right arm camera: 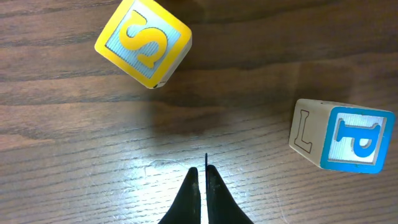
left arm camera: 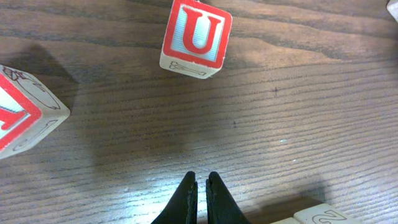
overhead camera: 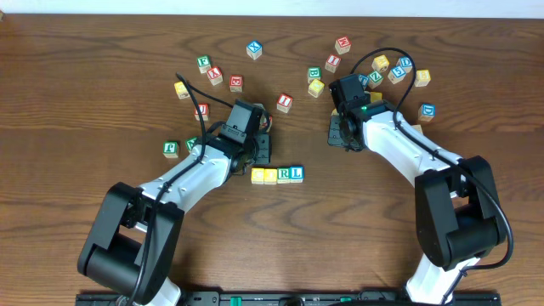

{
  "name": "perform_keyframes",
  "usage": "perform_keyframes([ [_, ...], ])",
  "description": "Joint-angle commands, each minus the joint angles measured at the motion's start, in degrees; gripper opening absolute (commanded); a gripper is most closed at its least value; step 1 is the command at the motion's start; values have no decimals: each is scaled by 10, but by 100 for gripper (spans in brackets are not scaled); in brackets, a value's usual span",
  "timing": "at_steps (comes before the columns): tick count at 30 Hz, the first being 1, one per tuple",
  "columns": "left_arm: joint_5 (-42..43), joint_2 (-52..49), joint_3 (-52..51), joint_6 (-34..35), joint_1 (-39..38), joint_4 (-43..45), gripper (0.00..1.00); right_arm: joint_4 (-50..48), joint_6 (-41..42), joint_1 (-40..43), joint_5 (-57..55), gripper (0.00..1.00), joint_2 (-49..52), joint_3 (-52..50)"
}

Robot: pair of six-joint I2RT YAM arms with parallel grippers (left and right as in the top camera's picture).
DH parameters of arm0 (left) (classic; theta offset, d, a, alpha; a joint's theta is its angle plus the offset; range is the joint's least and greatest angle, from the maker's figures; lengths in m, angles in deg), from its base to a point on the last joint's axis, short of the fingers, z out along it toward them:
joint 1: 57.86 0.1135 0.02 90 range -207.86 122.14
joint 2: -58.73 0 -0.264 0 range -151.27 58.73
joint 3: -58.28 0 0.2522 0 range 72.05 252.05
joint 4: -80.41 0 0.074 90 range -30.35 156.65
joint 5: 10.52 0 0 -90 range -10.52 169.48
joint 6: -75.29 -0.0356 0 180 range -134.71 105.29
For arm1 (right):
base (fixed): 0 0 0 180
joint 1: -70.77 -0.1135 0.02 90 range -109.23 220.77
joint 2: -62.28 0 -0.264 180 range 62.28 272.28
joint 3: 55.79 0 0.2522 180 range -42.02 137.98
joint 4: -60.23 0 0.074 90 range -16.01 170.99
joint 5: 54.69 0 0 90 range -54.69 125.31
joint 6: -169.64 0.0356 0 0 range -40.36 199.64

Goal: Spell out CORL

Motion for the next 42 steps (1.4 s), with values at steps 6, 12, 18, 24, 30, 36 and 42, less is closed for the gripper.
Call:
perform_keyframes([
  [6,-85,-2,11,-24,4,-99,6,0,-5,1,4,1,3,-3],
  [12,-94,-2,10,-23,5,-151,7,0,-5,1,4,1,3,-3],
  [18,-94,-2,11,-23,5,-165,7,0,-5,1,4,1,3,-3],
  [24,-96,-2,10,-21,5,-193,7,-3,-7,1,21,1,3,-3],
  [30,-117,-2,10,-21,9,-173,8,-58,-46,-22,138,1,3,-3],
  [36,-124,-2,10,-24,36,-170,8,-64,-64,-76,138,16,3,-3],
  [42,-123,-2,10,-35,86,-184,7,-61,-63,-89,133,45,3,-3],
])
